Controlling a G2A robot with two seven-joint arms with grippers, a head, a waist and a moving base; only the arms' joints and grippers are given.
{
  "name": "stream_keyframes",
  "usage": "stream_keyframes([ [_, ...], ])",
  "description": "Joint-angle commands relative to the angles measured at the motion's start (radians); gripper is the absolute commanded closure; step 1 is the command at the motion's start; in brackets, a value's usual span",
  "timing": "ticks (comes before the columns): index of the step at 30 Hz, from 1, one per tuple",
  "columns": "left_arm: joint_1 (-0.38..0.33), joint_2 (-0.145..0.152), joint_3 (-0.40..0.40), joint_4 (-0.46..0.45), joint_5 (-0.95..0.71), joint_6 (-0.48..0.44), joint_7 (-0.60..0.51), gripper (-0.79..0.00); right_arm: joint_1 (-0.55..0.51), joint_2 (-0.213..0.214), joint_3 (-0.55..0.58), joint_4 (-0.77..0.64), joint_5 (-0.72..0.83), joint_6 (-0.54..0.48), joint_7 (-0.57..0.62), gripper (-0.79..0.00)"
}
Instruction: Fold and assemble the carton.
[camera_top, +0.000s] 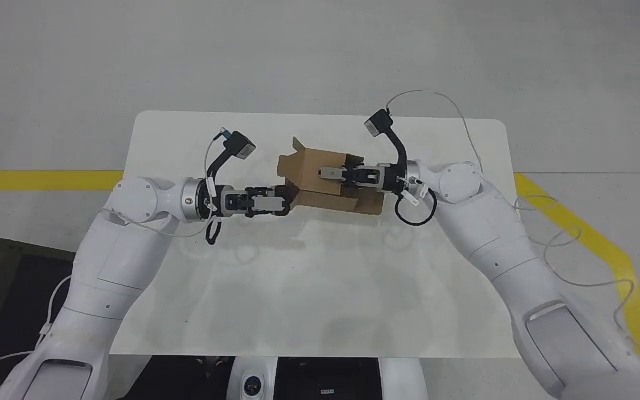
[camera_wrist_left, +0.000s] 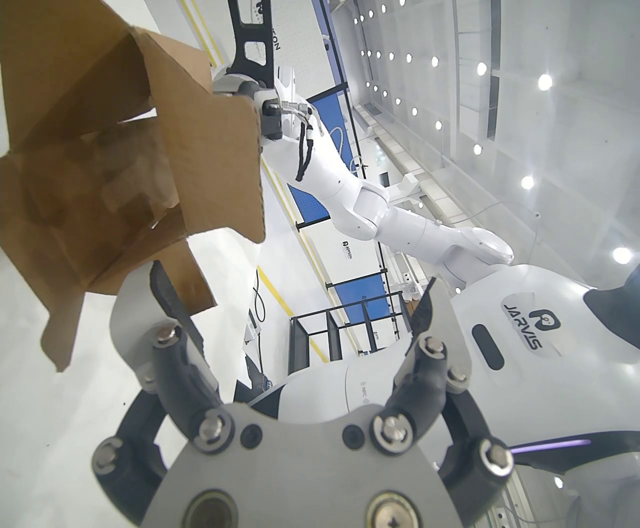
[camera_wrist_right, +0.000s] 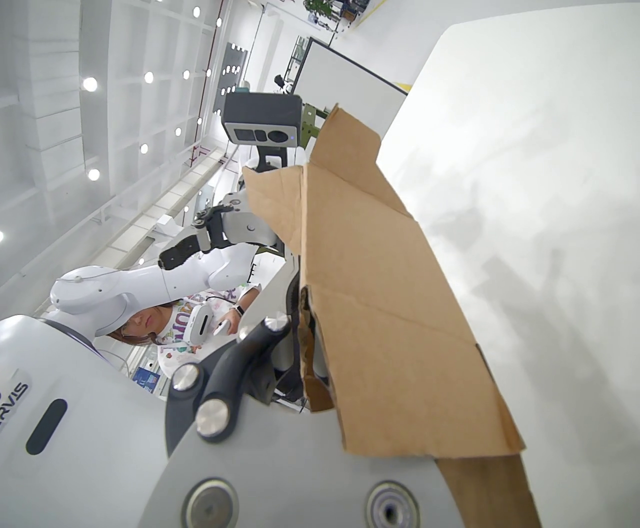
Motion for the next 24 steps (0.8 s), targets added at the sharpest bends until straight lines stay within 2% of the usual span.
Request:
stream_keyframes([
  [1,0.000,0.000,0.004,-0.002,0.001,0.003,-0.002,-0.785,-0.003,-0.001,0.004,-0.009,-0.007,0.001,-0.012,0.000],
  [14,-0.007,-0.005,0.027,0.001,0.004,0.012,-0.002,-0.785,-0.021,-0.014,0.014,-0.054,-0.044,0.010,-0.076,0.000],
  [24,-0.014,-0.006,0.026,0.017,0.011,0.011,0.007,-0.785,-0.034,-0.021,0.021,-0.067,-0.051,0.015,-0.067,0.000],
])
